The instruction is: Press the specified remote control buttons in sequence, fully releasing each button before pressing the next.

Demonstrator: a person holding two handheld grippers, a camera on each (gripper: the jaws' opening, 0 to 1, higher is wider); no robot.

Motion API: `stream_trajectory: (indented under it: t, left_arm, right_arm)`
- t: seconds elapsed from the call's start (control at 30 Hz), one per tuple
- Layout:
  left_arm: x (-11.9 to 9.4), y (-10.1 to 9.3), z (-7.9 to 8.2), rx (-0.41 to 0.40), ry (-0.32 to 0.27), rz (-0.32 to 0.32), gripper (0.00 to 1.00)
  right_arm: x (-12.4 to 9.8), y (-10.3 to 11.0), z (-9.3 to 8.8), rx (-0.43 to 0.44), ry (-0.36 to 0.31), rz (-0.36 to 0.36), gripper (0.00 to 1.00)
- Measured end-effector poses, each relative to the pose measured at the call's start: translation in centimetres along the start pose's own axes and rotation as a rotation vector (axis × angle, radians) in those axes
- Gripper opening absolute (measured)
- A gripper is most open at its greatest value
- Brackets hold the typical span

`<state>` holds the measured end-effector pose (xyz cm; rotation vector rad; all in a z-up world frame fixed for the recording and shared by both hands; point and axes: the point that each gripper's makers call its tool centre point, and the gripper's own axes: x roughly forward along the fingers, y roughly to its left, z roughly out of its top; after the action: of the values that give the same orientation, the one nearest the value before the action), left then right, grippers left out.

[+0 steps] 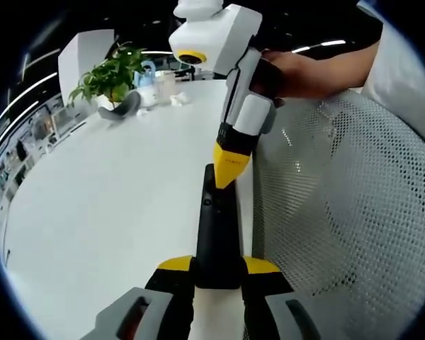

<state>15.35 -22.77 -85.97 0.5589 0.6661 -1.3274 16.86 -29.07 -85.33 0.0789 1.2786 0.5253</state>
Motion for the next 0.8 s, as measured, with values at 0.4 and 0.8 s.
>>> stream_trajectory:
  t: [0.4, 0.8]
  left_arm:
    - [0.0, 0.0, 0.0, -0.003, -0.008, 0.0, 0.24]
    - [0.1, -0.4, 0.1, 0.014, -0.009, -0.023, 0.24]
  right_arm:
    - [0.0, 0.0, 0.0, -0.004, 0.005, 0.0, 0.0]
    - [-0.2, 1.3, 1.2, -0.031, -0.082, 0.056, 0.0]
